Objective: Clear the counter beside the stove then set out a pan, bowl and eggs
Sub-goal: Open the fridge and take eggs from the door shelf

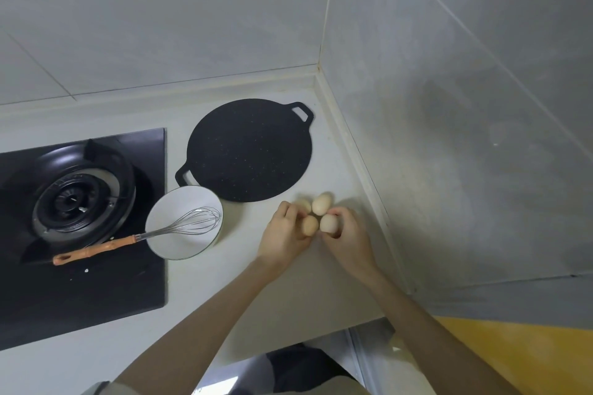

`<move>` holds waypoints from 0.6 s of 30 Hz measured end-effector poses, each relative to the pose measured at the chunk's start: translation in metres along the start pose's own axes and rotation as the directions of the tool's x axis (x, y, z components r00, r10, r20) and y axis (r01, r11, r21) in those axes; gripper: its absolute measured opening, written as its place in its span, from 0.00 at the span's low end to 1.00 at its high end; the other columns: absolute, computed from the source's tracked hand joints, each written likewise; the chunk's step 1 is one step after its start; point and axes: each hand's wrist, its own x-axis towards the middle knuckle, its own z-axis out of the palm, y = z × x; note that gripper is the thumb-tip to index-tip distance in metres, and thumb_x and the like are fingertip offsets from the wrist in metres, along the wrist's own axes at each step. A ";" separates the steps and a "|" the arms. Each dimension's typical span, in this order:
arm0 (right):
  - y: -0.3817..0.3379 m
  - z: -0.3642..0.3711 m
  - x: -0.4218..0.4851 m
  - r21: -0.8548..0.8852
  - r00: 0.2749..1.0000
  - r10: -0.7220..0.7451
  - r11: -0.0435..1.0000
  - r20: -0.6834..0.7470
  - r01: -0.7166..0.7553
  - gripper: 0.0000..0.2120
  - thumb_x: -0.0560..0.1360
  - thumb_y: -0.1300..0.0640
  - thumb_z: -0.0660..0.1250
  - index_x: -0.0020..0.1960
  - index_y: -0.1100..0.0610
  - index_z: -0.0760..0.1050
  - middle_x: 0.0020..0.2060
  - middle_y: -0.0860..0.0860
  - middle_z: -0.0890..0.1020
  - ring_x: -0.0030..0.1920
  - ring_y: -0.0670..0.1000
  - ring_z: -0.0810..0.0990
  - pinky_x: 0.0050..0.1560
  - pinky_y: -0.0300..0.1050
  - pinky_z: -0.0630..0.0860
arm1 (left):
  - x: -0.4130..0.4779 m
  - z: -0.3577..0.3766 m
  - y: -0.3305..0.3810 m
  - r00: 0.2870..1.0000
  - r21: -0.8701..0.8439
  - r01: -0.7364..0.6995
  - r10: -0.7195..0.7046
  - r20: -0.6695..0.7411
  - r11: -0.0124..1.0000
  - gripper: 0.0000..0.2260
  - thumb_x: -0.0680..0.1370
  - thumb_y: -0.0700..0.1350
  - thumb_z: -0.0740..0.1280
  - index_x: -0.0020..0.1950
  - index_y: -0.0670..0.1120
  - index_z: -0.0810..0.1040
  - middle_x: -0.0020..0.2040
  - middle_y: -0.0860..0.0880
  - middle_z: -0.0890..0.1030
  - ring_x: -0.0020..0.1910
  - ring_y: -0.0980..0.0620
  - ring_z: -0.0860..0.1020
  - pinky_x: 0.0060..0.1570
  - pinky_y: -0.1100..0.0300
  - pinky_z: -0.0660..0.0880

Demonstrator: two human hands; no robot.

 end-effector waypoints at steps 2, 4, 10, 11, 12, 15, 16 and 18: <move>0.000 0.000 -0.001 -0.004 1.000 0.005 1.000 0.005 -0.005 0.15 0.70 0.55 0.71 0.55 0.52 0.74 0.49 0.45 0.75 0.49 0.47 0.76 0.47 0.41 0.72 | 0.001 0.001 -0.002 1.000 0.007 -0.008 0.008 0.000 1.000 0.15 0.71 0.45 0.71 0.55 0.43 0.74 0.53 0.49 0.73 0.47 0.48 0.76 0.48 0.52 0.75; 0.000 0.001 -0.001 -0.019 1.000 -0.011 1.000 0.000 0.011 0.15 0.70 0.55 0.71 0.56 0.53 0.74 0.49 0.45 0.74 0.49 0.48 0.76 0.47 0.42 0.72 | 0.001 0.002 -0.002 1.000 0.017 -0.020 0.020 -0.003 1.000 0.15 0.71 0.45 0.71 0.55 0.43 0.74 0.52 0.49 0.73 0.48 0.48 0.76 0.48 0.51 0.75; 0.001 0.001 -0.003 -0.018 0.999 -0.049 0.999 0.006 0.049 0.19 0.68 0.57 0.71 0.58 0.53 0.74 0.50 0.44 0.73 0.50 0.50 0.77 0.50 0.50 0.77 | -0.002 0.001 -0.006 1.000 0.015 -0.003 0.003 -0.005 1.000 0.16 0.71 0.49 0.71 0.56 0.45 0.75 0.53 0.50 0.72 0.50 0.48 0.76 0.48 0.50 0.76; 0.001 0.000 -0.004 -0.011 0.999 -0.050 0.999 0.013 0.051 0.20 0.68 0.57 0.72 0.58 0.53 0.73 0.51 0.45 0.73 0.50 0.50 0.78 0.51 0.50 0.78 | -0.003 0.000 -0.006 1.000 0.008 0.006 -0.006 -0.001 1.000 0.17 0.72 0.50 0.71 0.57 0.46 0.75 0.54 0.50 0.72 0.51 0.48 0.76 0.48 0.50 0.76; 0.002 0.000 -0.005 -0.007 0.999 -0.049 0.999 0.020 0.049 0.20 0.68 0.57 0.72 0.58 0.53 0.73 0.51 0.45 0.73 0.50 0.50 0.78 0.50 0.51 0.78 | -0.004 -0.001 -0.005 1.000 0.006 0.017 -0.017 0.003 1.000 0.17 0.72 0.50 0.70 0.58 0.46 0.74 0.54 0.50 0.72 0.51 0.48 0.76 0.49 0.50 0.76; 0.000 -0.005 -0.006 0.002 0.998 -0.034 0.999 0.046 0.034 0.20 0.69 0.57 0.72 0.59 0.52 0.72 0.53 0.46 0.73 0.47 0.51 0.80 0.49 0.49 0.79 | -0.010 -0.006 -0.002 0.998 0.028 0.053 -0.053 -0.015 0.998 0.16 0.73 0.53 0.69 0.58 0.48 0.75 0.54 0.51 0.73 0.49 0.49 0.77 0.48 0.50 0.76; -0.002 -0.007 -0.006 0.002 0.998 -0.029 1.000 0.055 0.029 0.20 0.69 0.58 0.72 0.59 0.53 0.72 0.53 0.47 0.73 0.46 0.51 0.81 0.48 0.46 0.79 | -0.013 -0.008 -0.001 0.998 0.030 0.053 -0.052 -0.025 0.998 0.16 0.73 0.54 0.69 0.58 0.49 0.75 0.54 0.51 0.73 0.49 0.49 0.77 0.47 0.50 0.76; -0.006 -0.012 -0.007 -0.010 0.998 -0.030 0.999 0.060 0.030 0.20 0.69 0.60 0.72 0.59 0.54 0.73 0.55 0.49 0.74 0.43 0.50 0.82 0.43 0.36 0.76 | -0.020 -0.013 -0.002 0.999 0.026 0.032 -0.031 -0.031 0.999 0.17 0.73 0.57 0.69 0.57 0.50 0.75 0.55 0.54 0.73 0.48 0.52 0.76 0.44 0.51 0.76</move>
